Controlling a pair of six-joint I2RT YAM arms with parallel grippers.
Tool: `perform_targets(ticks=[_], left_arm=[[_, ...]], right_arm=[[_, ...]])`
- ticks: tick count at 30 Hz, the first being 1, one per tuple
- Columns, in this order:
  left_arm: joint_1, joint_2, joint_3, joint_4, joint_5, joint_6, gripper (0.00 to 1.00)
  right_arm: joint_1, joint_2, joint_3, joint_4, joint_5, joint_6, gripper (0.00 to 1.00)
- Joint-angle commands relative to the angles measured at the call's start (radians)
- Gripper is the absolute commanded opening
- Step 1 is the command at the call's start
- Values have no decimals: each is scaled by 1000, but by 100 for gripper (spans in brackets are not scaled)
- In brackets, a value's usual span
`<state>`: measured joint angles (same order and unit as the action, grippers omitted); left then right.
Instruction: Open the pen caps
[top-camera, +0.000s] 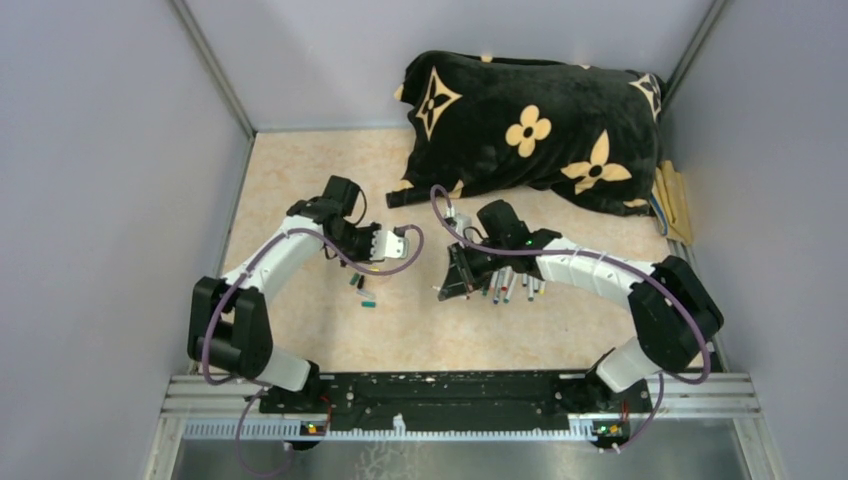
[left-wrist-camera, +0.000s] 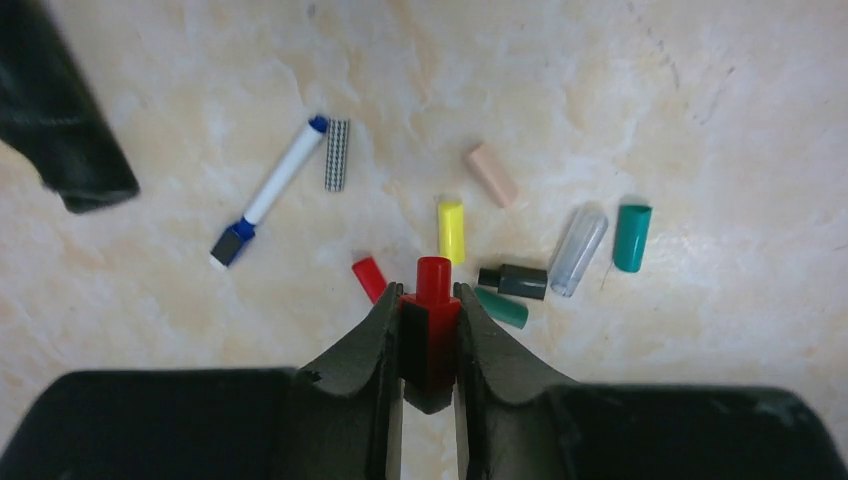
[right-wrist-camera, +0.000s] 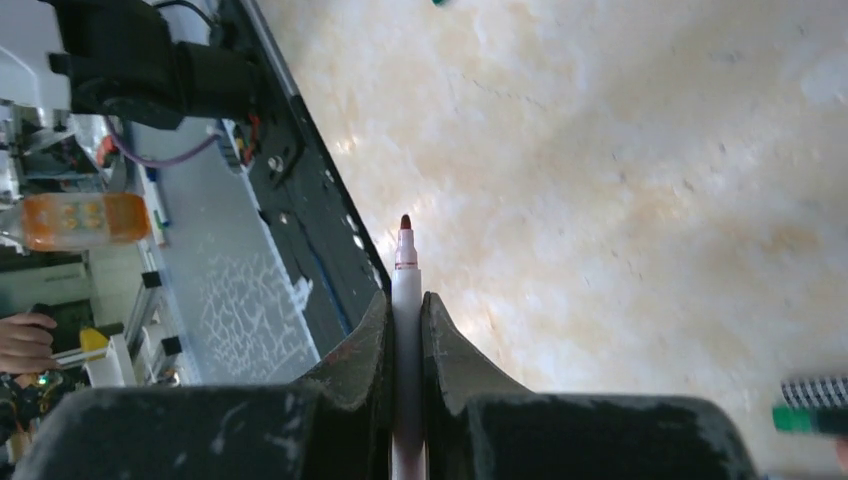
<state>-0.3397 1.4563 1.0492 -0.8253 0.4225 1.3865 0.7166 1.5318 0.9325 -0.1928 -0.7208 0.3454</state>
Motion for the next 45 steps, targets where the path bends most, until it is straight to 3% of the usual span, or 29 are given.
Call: perform_targets(ticks=[1, 6, 10, 15, 18, 23, 29, 39, 45], left_arm=[[49, 46, 46, -32, -64, 29, 0], [88, 74, 45, 24, 29, -75, 0], [116, 150, 51, 107, 34, -203, 9], [178, 234, 97, 128, 60, -274, 12], [179, 247, 94, 139, 67, -287, 19], [179, 247, 67, 157, 83, -291, 32], [179, 267, 57, 155, 82, -294, 45], [186, 261, 94, 99, 128, -299, 46], [292, 212, 242, -18, 288, -392, 47]], right_arm=[[-29, -85, -22, -79, 71, -40, 0], [-30, -117, -30, -17, 448, 34, 0], [-5, -72, -37, 81, 702, 139, 0], [59, 69, 23, 127, 915, 154, 0], [69, 126, 33, 153, 997, 177, 0], [68, 191, 24, 185, 1043, 195, 1], [70, 222, 16, 185, 1039, 209, 17], [71, 158, -13, 168, 1068, 197, 21], [102, 145, 111, 147, 1071, 110, 25]])
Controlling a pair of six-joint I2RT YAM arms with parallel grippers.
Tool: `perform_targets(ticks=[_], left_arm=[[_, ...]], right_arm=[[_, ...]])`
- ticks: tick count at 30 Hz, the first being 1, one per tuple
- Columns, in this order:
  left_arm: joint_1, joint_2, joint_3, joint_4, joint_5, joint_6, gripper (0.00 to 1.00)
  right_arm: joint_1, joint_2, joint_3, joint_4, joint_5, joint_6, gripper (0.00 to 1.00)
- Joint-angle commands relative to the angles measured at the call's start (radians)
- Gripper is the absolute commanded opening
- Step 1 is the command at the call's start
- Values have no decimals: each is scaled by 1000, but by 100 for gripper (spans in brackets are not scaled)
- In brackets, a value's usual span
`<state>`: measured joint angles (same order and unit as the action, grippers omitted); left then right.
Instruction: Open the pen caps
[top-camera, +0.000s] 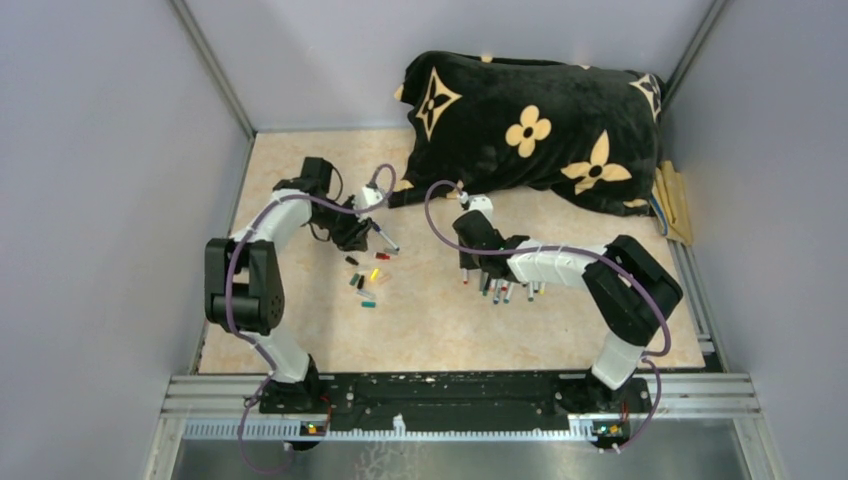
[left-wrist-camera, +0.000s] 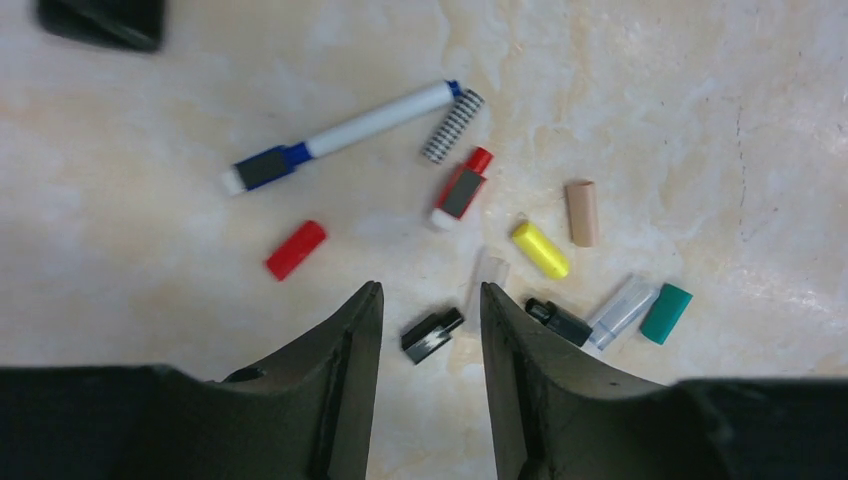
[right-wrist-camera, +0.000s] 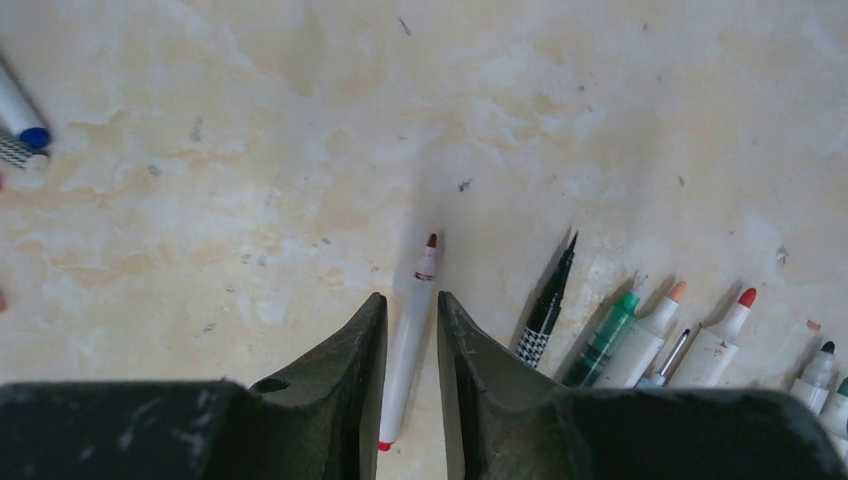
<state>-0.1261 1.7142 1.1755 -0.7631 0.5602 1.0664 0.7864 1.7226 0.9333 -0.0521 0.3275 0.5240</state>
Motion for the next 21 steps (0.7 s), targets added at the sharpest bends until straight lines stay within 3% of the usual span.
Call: perform_targets(ticks=[1, 3, 6, 7, 8, 14, 21], left_arm=[[110, -56, 143, -102, 183, -91, 50], [186, -77, 189, -135, 222, -129, 62], [287, -97, 241, -183, 296, -159, 70], [321, -100, 258, -199, 315, -168, 79], [348, -100, 272, -219, 334, -174, 96], [456, -97, 324, -315, 411, -232, 99], [467, -132, 267, -357, 425, -223, 99]], right_arm=[[38, -34, 141, 9, 12, -87, 27], [53, -5, 203, 26, -13, -123, 34], [68, 90, 316, 36, -84, -170, 40], [73, 124, 360, 36, -114, -182, 41], [77, 157, 401, 41, -141, -195, 42], [90, 364, 635, 30, -297, -217, 43], [100, 546, 840, -65, -302, -234, 42]])
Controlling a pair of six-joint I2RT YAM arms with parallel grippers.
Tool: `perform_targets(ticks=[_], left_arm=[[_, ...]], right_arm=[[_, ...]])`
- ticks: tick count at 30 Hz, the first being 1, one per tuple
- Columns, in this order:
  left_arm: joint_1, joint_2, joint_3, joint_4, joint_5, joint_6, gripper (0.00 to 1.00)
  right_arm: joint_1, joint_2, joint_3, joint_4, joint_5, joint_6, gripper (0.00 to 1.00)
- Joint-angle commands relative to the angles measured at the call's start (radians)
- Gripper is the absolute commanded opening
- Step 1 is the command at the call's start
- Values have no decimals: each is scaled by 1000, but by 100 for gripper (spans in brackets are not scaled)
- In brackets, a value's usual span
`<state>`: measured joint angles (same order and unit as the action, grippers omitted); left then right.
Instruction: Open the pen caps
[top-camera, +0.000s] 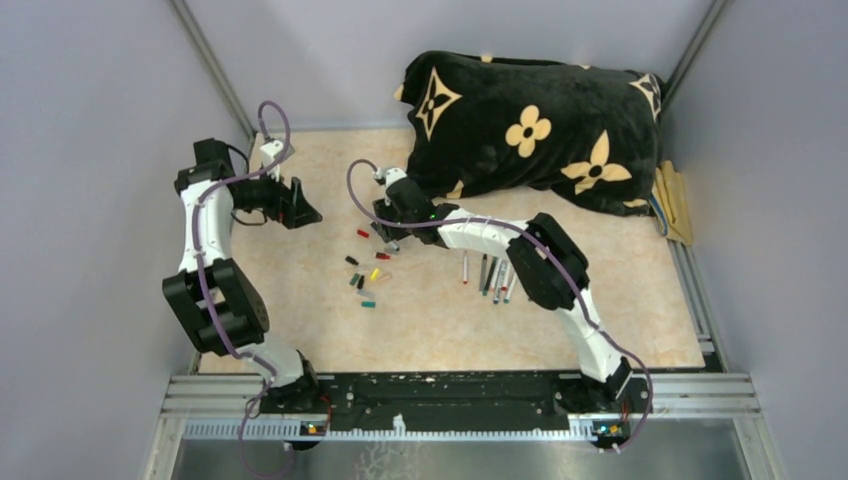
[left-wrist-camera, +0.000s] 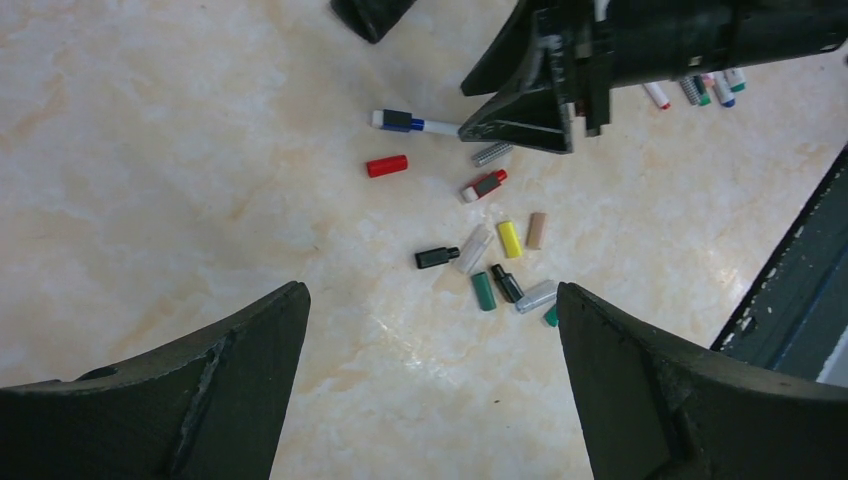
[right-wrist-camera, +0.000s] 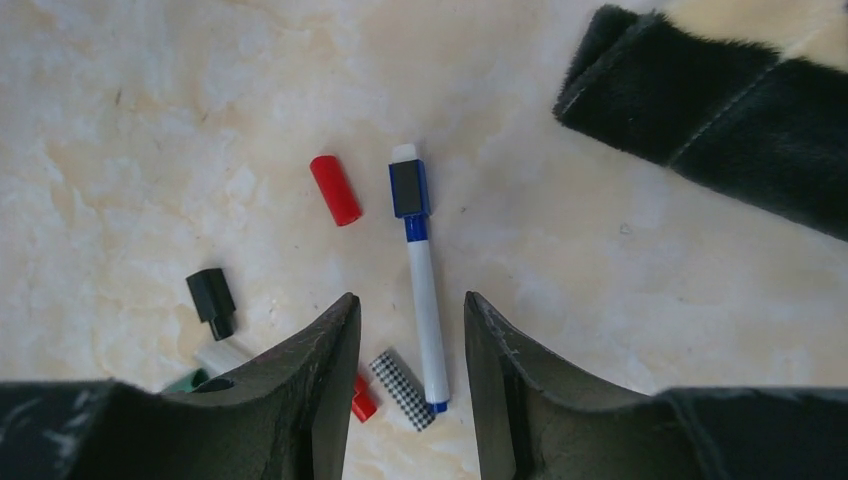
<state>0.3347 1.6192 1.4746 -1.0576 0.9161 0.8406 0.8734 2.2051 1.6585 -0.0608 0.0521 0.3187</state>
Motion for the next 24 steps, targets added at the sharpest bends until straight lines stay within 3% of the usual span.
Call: perform_targets(ticks=[1, 12, 18, 22, 24], left_arm=[[6, -48, -44, -65, 72, 7, 99], [6, -91, -109, -88, 78, 49, 99], [6, -94, -103, -88, 95, 55, 99], [6, -88, -104, -103, 91, 81, 99], [6, -82, -108, -119, 90, 104, 99]], right_arm=[[15, 79, 133, -68, -19, -36, 41], [16, 139, 144, -106, 39, -114, 30], [17, 86, 40, -81, 68, -127, 17], [13, 21, -50, -65, 116, -145, 2], [3, -22, -101, -41, 123, -141, 0]])
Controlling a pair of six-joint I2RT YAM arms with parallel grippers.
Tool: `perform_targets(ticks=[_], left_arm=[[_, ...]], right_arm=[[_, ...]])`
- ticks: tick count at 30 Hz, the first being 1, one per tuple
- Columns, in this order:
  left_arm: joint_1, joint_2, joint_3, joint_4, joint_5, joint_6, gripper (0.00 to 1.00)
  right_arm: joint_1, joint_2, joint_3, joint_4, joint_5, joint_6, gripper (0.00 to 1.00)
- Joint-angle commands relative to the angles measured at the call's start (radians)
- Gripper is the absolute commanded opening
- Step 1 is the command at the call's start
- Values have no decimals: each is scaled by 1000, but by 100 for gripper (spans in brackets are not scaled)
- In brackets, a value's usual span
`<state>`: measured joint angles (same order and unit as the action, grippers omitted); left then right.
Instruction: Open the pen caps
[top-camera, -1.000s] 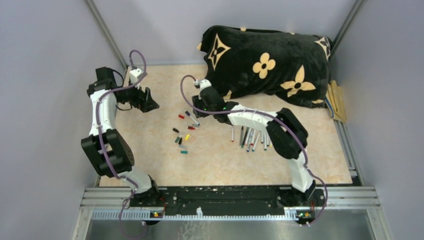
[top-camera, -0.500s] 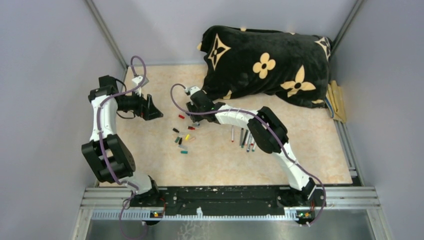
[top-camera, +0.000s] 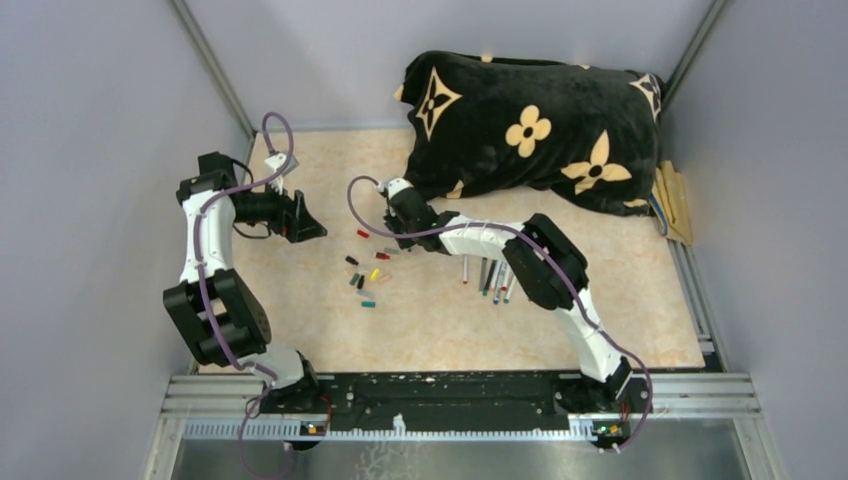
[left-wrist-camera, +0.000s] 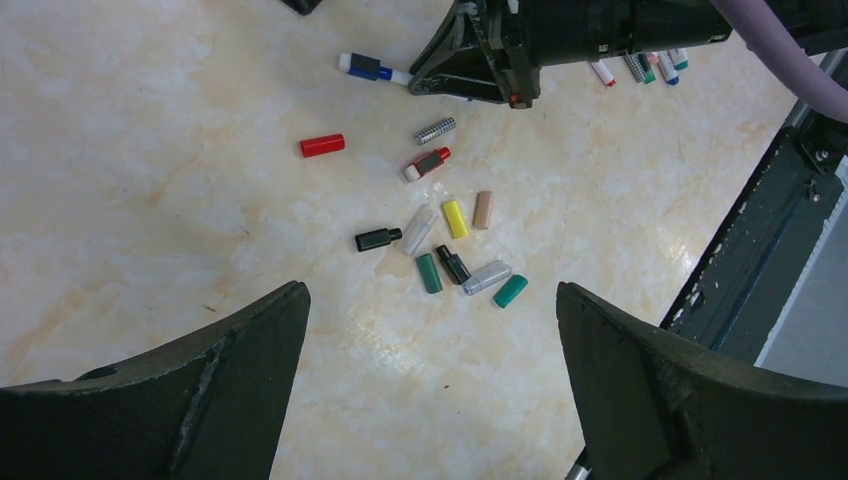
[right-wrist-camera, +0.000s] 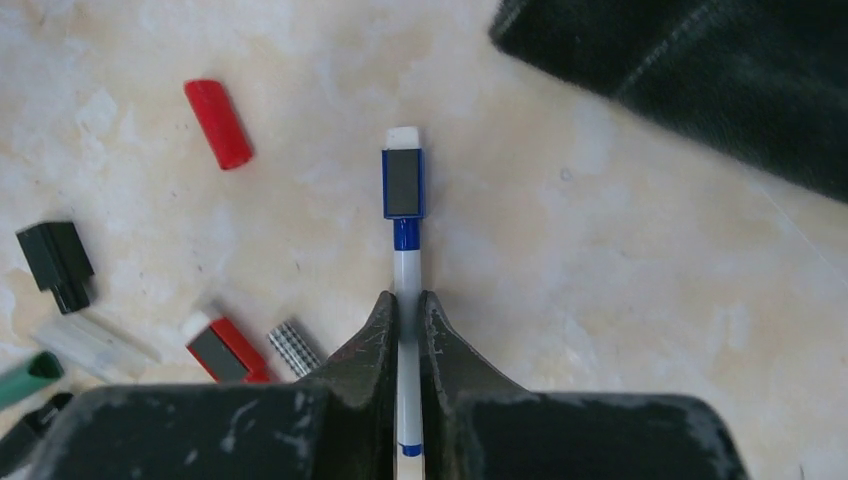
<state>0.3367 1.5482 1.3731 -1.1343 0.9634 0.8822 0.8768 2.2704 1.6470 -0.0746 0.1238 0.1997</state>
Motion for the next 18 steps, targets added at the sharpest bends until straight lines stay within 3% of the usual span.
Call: perform_targets(ticks=[1, 8, 12, 18], left_arm=[[3, -9, -12, -44, 39, 68, 99], [-42, -12, -60, -11, 18, 116, 99], [-148, -67, -131, 68, -33, 169, 99], [-346, -217, -304, 188, -81, 373, 99]], right_arm=[[-8, -118, -117, -16, 47, -18, 0], [-98, -293, -259, 42, -147, 68, 0], [-146, -381, -338, 67, -361, 135, 0], [-170, -451, -398, 90, -721, 202, 0]])
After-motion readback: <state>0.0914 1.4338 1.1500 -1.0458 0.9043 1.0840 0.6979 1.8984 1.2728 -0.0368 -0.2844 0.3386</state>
